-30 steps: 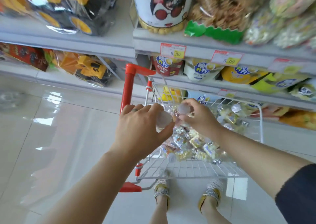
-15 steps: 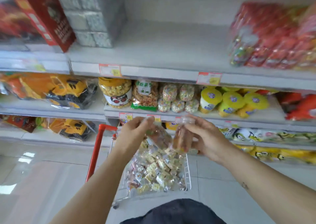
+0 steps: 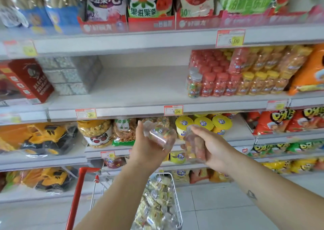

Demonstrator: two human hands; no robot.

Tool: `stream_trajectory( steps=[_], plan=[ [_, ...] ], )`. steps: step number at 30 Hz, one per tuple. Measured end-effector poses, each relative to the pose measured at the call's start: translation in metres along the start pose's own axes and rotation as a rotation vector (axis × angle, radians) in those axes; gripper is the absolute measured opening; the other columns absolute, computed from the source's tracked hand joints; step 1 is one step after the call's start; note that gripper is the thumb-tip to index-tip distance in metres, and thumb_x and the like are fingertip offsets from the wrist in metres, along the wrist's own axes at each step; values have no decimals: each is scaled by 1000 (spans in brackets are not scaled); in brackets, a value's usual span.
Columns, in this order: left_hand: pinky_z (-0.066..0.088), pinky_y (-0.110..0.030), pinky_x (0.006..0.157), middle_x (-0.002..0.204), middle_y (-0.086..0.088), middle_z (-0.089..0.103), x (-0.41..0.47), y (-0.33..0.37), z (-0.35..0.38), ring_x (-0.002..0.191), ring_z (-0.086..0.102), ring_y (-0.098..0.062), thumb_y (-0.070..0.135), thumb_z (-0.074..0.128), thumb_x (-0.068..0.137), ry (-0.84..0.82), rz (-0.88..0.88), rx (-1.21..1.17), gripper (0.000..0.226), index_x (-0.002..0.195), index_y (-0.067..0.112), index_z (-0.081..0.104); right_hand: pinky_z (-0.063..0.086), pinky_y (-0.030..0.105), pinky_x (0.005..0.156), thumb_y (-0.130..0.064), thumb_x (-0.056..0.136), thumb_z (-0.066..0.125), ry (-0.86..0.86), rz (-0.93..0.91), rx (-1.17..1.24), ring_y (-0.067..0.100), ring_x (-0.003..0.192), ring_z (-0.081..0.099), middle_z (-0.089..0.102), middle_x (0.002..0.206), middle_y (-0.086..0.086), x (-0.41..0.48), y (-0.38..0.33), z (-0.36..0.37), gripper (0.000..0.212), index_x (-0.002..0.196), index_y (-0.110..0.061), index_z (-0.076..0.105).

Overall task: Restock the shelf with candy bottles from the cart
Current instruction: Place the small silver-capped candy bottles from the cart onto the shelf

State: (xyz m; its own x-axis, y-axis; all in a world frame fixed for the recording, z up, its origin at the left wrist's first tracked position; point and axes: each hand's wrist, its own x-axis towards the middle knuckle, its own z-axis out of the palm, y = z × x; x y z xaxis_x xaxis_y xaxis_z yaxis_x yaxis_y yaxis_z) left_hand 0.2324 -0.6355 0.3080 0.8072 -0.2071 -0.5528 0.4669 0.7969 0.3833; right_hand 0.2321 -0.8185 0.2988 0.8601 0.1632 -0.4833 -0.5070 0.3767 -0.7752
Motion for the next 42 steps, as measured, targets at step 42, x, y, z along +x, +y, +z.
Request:
stream_trajectory(
  steps=[42],
  plan=[
    [49,-29,89,120,7,60,177,117,61,111,60,-15,4,73,85,-144,682,1388,59,135,22,48,54,37,78,-38,77,82,623,-802,-1065,19,90,66,70,97,-2,144,-95,57,49,117,-19,62]
  ],
)
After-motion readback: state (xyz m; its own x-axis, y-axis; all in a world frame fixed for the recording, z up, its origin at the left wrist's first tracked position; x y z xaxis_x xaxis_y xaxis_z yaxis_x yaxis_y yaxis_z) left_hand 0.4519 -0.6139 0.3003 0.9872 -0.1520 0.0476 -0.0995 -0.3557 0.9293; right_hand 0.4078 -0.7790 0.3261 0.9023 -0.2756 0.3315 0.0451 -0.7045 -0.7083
